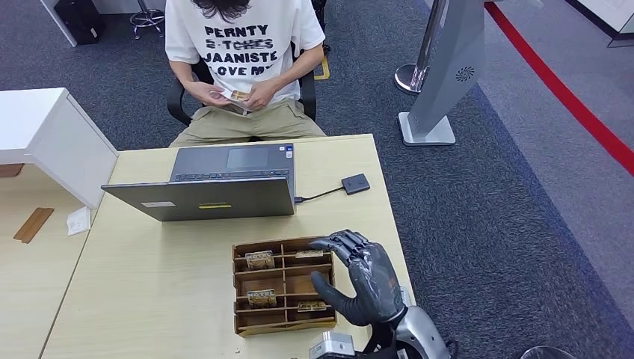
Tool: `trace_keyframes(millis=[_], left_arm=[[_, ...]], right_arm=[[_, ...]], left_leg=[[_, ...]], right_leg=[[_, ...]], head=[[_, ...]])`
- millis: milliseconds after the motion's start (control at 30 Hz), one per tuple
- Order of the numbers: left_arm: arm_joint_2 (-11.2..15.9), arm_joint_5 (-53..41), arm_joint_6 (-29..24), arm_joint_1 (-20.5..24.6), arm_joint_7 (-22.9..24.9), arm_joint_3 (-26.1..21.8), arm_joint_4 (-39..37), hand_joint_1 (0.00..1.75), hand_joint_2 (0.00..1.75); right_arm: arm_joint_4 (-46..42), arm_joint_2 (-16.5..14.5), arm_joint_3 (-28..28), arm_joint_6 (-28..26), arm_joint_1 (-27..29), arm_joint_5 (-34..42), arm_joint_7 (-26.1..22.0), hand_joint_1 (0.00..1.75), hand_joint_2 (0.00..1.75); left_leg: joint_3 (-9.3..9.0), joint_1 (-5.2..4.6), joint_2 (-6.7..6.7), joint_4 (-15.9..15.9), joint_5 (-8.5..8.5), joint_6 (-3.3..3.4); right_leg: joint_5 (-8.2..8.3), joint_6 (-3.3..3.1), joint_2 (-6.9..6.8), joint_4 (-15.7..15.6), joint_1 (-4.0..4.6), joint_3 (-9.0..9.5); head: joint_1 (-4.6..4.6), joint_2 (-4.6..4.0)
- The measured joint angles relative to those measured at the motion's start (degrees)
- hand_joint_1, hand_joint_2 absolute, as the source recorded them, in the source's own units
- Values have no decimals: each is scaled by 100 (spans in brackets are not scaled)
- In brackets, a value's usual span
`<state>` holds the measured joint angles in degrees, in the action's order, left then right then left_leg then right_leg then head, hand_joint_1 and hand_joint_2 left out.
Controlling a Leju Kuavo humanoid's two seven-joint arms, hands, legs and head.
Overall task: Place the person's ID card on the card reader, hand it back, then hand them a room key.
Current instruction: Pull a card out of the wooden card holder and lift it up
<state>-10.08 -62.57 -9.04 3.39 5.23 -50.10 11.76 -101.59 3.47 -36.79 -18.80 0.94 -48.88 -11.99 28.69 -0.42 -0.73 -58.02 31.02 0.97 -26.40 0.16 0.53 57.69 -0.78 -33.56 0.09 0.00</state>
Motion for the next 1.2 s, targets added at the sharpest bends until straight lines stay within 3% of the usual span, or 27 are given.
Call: trace_keyframes(millis=[233, 367, 600, 733, 833, 1200], left_arm=[[-2, -82, -13, 3, -3, 0, 0, 0, 0], [-3, -123, -13, 3, -3, 0, 0, 0, 0], [-2, -186, -8, 5, -3, 0, 0, 0, 0], [-2, -233, -5, 5, -5, 0, 0, 0, 0], [-2, -260, -5, 5, -15, 0, 0, 0, 0], [-4, -304, 20, 5, -38, 1, 0, 0, 0]], right_arm=[[328, 22, -383, -92, -233, -573, 223, 41, 175], [519, 22, -538, -105, -365, -726, 329, 62, 175], [875, 18, -743, -112, -600, -870, 515, 81, 175], [1076, 5, -805, -151, -742, -944, 634, 77, 175], [1227, -22, -818, -187, -848, -1000, 711, 90, 175], [1616, -129, -826, -223, -1090, -1128, 888, 88, 175]], left_leg=[[0, 0, 0, 0, 0, 0], [0, 0, 0, 0, 0, 0], [0, 0, 0, 0, 0, 0], [0, 0, 0, 0, 0, 0], [0, 0, 0, 0, 0, 0], [0, 0, -1, 0, 0, 0]], right_leg=[[0, 0, 0, 0, 0, 0], [0, 0, 0, 0, 0, 0], [0, 0, 0, 0, 0, 0], [0, 0, 0, 0, 0, 1], [0, 0, 0, 0, 0, 0], [0, 0, 0, 0, 0, 0]], head=[[0, 0], [0, 0], [0, 0], [0, 0], [0, 0], [0, 0]])
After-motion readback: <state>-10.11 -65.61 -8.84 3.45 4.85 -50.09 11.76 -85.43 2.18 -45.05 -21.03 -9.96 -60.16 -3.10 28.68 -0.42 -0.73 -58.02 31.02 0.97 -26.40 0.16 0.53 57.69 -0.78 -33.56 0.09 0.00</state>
